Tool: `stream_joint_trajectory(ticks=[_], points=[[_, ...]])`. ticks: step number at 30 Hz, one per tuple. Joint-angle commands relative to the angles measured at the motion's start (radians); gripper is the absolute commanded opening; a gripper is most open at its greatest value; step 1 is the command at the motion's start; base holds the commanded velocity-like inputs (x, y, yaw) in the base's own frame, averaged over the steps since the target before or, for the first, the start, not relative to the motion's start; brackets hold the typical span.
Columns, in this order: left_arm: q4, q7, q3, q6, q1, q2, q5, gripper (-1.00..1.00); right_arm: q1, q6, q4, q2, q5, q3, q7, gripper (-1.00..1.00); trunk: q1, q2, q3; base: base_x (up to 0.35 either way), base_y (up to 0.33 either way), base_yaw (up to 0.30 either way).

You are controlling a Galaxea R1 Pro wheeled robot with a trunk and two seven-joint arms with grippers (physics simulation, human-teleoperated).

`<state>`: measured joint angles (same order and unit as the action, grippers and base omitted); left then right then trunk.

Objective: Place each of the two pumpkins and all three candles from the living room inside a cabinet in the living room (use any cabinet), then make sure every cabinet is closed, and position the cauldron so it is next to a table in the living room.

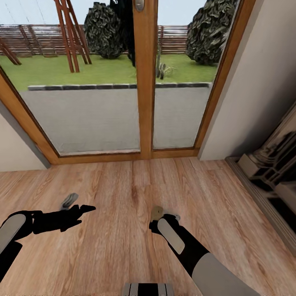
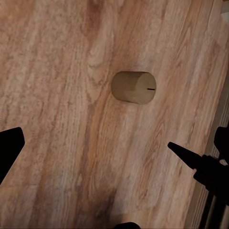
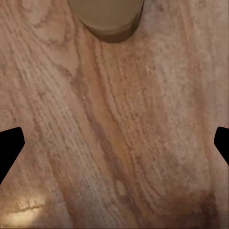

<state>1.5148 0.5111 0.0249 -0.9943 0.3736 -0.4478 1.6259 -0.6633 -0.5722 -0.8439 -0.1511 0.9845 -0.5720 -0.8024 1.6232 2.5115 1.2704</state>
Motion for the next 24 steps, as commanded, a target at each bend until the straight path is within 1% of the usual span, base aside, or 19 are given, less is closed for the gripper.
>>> stream_joint_trajectory(ticks=[1, 3, 4, 5, 7, 11, 15, 24], points=[[0.001, 0.010, 0.001, 0.000, 0.001, -0.001, 0.011, 1.00, -0.001, -0.002, 0.003, 0.000, 0.004, -0.002, -0.001, 1.00, 0.000, 0.001, 0.005, 0.000, 0.000, 0.000], [0.001, 0.010, 0.001, 0.000, 0.001, 0.000, 0.011, 1.00, -0.001, -0.001, 0.020, 0.002, -0.009, -0.001, 0.020, 1.00, 0.001, 0.001, 0.013, 0.000, 0.000, 0.000], [0.001, 0.010, 0.001, 0.000, 0.001, 0.000, 0.011, 1.00, -0.001, -0.001, 0.026, 0.003, -0.025, -0.001, 0.027, 1.00, 0.002, 0.001, 0.016, 0.000, 0.000, 0.000], [0.001, 0.010, 0.001, 0.000, 0.001, 0.000, 0.011, 1.00, -0.001, -0.001, 0.027, 0.003, -0.031, -0.001, 0.029, 1.00, 0.002, 0.002, 0.020, 0.000, 0.000, 0.000], [0.001, 0.010, 0.001, 0.000, 0.001, 0.000, 0.011, 1.00, -0.001, -0.001, 0.031, 0.002, -0.055, 0.000, 0.033, 1.00, 0.003, 0.002, 0.028, 0.000, 0.000, 0.000], [0.001, 0.010, 0.001, 0.000, 0.001, 0.000, 0.011, 1.00, -0.001, -0.001, 0.033, 0.002, -0.079, 0.001, 0.035, 1.00, 0.005, 0.003, 0.043, 0.000, 0.000, 0.000], [0.001, 0.010, 0.001, 0.001, 0.001, 0.000, 0.011, 1.00, -0.001, -0.001, 0.034, 0.003, -0.085, 0.000, 0.035, 1.00, 0.006, 0.004, 0.059, 0.000, 0.000, 0.000], [0.001, 0.010, 0.001, 0.000, 0.001, 0.000, 0.011, 1.00, -0.001, 0.005, 0.032, 0.006, -0.090, -0.002, 0.037, 1.00, 0.006, 0.004, 0.059, 0.001, 0.000, 0.000]])
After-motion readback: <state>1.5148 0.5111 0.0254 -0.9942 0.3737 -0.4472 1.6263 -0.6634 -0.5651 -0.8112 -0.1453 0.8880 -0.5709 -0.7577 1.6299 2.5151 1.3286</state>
